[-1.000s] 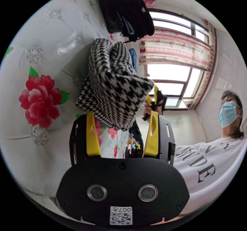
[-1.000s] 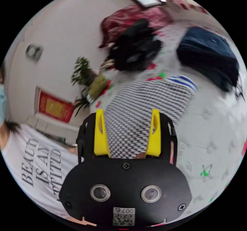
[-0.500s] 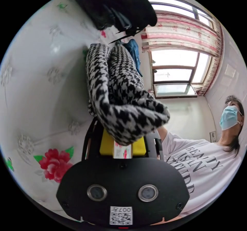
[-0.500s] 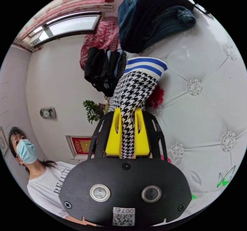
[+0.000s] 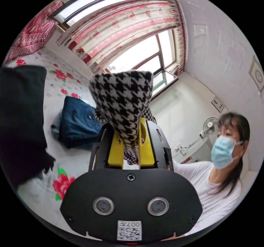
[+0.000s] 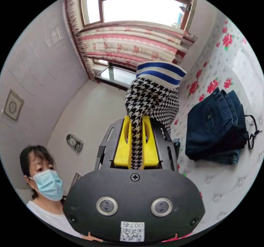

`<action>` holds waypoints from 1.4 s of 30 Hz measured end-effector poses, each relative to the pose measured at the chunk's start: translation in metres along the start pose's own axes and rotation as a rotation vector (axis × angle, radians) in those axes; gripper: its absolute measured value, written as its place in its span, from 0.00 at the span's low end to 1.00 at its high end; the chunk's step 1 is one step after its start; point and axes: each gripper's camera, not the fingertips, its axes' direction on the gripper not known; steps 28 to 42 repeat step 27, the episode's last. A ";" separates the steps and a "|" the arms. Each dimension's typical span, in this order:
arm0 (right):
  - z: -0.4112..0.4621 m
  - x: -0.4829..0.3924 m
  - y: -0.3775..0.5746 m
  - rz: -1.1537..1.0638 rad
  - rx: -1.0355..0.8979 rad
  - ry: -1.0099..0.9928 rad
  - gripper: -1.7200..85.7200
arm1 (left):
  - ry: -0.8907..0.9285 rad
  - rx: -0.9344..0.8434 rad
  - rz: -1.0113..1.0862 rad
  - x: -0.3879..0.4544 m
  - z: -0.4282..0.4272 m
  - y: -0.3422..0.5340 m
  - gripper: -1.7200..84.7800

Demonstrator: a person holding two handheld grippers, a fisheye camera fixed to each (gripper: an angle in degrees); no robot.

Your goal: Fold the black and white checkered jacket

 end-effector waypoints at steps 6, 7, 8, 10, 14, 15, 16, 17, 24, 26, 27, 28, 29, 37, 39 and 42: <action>0.043 0.112 -0.015 0.077 -0.008 0.510 0.05 | -0.480 -0.074 -0.197 -0.089 0.085 0.016 0.16; 0.040 0.128 -0.007 0.088 -0.033 0.562 0.05 | -0.516 -0.125 -0.184 -0.096 0.100 0.051 0.16; 0.027 0.155 0.015 0.106 -0.071 0.628 0.04 | -0.535 -0.159 -0.174 -0.098 0.107 0.071 0.16; 0.000 0.180 0.056 0.084 -0.160 0.651 0.03 | -0.640 -0.301 -0.100 -0.094 0.131 0.167 0.16; -0.063 0.178 0.184 -0.017 -0.471 0.834 0.02 | -0.761 -0.523 -0.032 -0.054 0.148 0.341 0.15; -0.079 0.166 0.225 -0.036 -0.574 0.910 0.02 | -0.772 -0.550 -0.027 -0.045 0.149 0.361 0.15; -0.087 0.160 0.244 -0.042 -0.624 0.949 0.02 | -0.787 -0.590 -0.016 -0.026 0.151 0.398 0.15; -0.100 0.144 0.281 -0.056 -0.723 1.013 0.02 | -0.783 -0.615 -0.006 -0.015 0.153 0.414 0.15; -0.105 0.063 0.439 -0.178 -1.149 1.247 0.02 | -0.712 -1.009 0.302 0.074 0.235 0.546 0.14; -0.095 0.073 0.466 -0.135 -1.233 1.233 0.03 | -0.693 -1.078 0.371 0.088 0.264 0.567 0.14; -0.092 0.064 0.469 -0.169 -1.136 1.268 0.03 | -0.686 -1.094 0.383 0.091 0.271 0.571 0.14; -0.092 0.064 0.469 -0.169 -1.136 1.268 0.03 | -0.686 -1.094 0.383 0.091 0.271 0.571 0.14; -0.092 0.064 0.469 -0.169 -1.136 1.268 0.03 | -0.686 -1.094 0.383 0.091 0.271 0.571 0.14; -0.092 0.064 0.469 -0.169 -1.136 1.268 0.03 | -0.686 -1.094 0.383 0.091 0.271 0.571 0.14; -0.092 0.064 0.469 -0.169 -1.136 1.268 0.03 | -0.686 -1.094 0.383 0.091 0.271 0.571 0.14; -0.092 0.064 0.469 -0.169 -1.136 1.268 0.03 | -0.686 -1.094 0.383 0.091 0.271 0.571 0.14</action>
